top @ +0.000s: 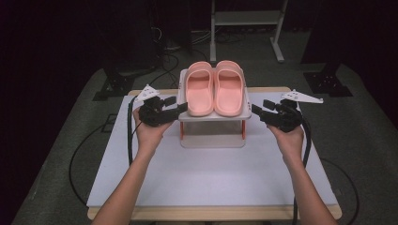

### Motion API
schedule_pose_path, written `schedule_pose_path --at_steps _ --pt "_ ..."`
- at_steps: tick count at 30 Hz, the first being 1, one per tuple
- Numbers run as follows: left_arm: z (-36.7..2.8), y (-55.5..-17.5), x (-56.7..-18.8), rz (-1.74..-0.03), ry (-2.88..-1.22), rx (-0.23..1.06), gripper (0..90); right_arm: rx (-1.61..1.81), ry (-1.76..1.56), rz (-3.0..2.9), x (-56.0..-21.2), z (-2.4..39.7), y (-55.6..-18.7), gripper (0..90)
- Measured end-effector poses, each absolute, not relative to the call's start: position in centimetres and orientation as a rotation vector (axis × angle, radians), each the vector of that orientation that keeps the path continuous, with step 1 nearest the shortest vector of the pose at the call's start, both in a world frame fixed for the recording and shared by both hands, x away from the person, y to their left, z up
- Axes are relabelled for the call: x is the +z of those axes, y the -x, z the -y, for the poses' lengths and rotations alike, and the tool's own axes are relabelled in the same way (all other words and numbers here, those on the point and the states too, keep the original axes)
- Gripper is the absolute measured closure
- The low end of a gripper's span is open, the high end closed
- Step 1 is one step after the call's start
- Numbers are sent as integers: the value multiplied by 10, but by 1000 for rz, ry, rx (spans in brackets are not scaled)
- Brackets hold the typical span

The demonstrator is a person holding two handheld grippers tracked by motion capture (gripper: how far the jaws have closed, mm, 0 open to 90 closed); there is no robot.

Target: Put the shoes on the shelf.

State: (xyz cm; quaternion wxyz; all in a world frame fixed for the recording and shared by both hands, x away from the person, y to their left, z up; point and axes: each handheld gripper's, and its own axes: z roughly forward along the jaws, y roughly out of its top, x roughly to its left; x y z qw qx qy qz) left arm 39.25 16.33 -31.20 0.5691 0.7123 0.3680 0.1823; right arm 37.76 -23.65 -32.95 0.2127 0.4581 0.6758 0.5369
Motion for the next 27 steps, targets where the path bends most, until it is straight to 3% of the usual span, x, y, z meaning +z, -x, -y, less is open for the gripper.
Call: schedule_pose_path --at_steps 27 --pt "-180 -365 -330 -860 -1646 441 350 1478 -1268 -1895 -354 251 -352 396"
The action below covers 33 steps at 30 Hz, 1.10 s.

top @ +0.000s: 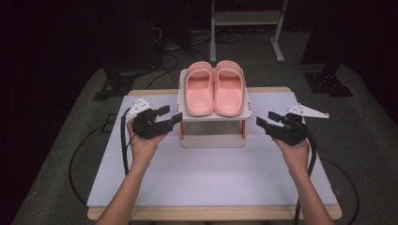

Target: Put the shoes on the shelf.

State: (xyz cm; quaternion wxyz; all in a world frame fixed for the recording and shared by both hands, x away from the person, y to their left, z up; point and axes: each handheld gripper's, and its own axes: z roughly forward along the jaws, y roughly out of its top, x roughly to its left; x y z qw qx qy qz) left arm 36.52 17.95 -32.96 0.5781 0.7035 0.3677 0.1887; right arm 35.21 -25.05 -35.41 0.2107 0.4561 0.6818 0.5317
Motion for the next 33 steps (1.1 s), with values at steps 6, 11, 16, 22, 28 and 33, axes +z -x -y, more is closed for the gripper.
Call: schedule_pose_path --at_steps 6,11,16,22,28,33 --pt "-184 -359 -336 -866 -1642 445 339 1479 -1272 -1893 -361 254 -345 383" --pt "-188 -354 -343 -874 -1646 451 325 1478 -1276 -1892 -367 257 -341 378" --pt "-191 -350 -347 -875 -1651 452 312 1475 -1285 -1895 -372 260 -337 373" --pt "-194 -345 -352 -870 -1658 459 298 1470 -1287 -1899 -377 262 -333 366" --pt "-197 -340 -356 -869 -1637 433 291 1473 -1282 -1898 -382 267 -327 357" --pt "-200 -335 -360 -870 -1633 436 286 1469 -1284 -1894 -386 270 -322 349"
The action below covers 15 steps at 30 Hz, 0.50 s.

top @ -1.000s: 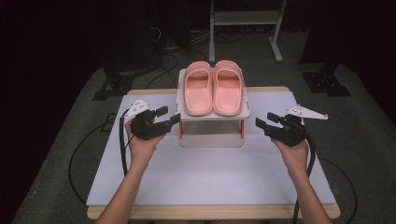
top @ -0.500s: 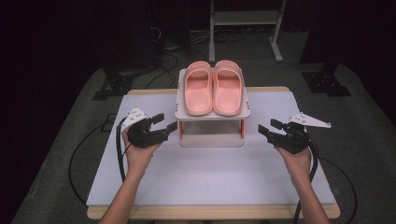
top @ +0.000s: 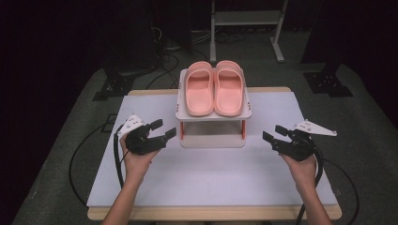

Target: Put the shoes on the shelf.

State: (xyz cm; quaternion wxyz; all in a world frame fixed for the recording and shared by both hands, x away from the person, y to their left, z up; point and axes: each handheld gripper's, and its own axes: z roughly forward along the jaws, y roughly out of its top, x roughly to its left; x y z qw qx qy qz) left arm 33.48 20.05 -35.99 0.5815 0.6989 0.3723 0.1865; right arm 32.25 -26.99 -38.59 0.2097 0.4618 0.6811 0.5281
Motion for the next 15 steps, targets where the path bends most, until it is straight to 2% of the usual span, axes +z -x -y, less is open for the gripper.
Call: schedule_pose_path --at_steps 15 --pt "-210 -311 -385 -880 -1639 460 254 1466 -1277 -1906 -409 274 -302 308"
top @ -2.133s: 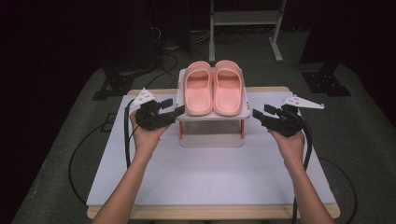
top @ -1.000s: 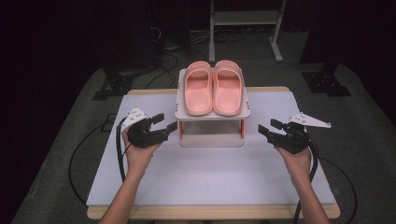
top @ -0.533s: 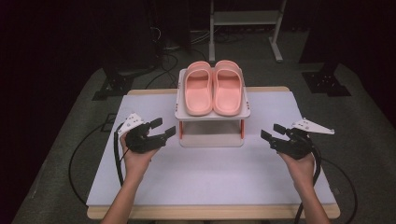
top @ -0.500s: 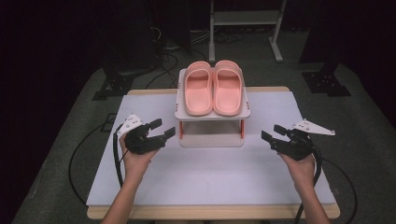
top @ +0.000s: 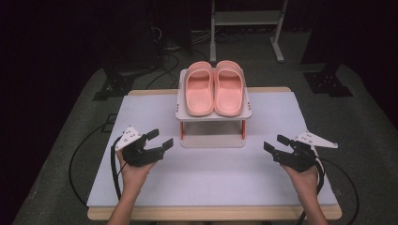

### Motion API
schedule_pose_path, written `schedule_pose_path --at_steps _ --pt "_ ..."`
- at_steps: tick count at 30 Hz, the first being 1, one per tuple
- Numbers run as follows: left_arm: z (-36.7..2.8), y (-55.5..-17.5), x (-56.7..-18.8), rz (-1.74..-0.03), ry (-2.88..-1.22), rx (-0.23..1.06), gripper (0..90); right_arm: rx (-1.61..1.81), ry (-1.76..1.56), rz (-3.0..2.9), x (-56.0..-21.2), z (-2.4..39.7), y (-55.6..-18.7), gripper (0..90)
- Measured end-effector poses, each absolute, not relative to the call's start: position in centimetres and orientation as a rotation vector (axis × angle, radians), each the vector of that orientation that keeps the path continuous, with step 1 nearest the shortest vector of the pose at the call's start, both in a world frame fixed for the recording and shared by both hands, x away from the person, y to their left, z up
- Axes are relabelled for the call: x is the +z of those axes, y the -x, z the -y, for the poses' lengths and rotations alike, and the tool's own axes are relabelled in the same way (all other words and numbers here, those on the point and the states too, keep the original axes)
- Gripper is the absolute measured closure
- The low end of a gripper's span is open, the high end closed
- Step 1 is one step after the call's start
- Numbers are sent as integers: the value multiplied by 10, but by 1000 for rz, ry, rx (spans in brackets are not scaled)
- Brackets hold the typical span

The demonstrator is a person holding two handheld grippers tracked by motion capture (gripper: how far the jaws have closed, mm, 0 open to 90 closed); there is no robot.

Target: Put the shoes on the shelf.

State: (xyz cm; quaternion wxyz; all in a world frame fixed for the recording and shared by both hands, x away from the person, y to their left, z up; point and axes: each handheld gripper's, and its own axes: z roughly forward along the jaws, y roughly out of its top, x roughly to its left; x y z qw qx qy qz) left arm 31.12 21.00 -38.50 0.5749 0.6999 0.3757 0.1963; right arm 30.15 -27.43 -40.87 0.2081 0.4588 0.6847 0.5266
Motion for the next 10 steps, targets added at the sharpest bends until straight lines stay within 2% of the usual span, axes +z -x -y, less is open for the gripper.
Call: schedule_pose_path --at_steps 5,10 --pt "-214 -300 -404 -908 -1628 474 198 1464 -1274 -1903 -423 278 -287 262" --pt "-217 -290 -420 -919 -1614 466 188 1508 -1247 -1853 -437 284 -273 240"
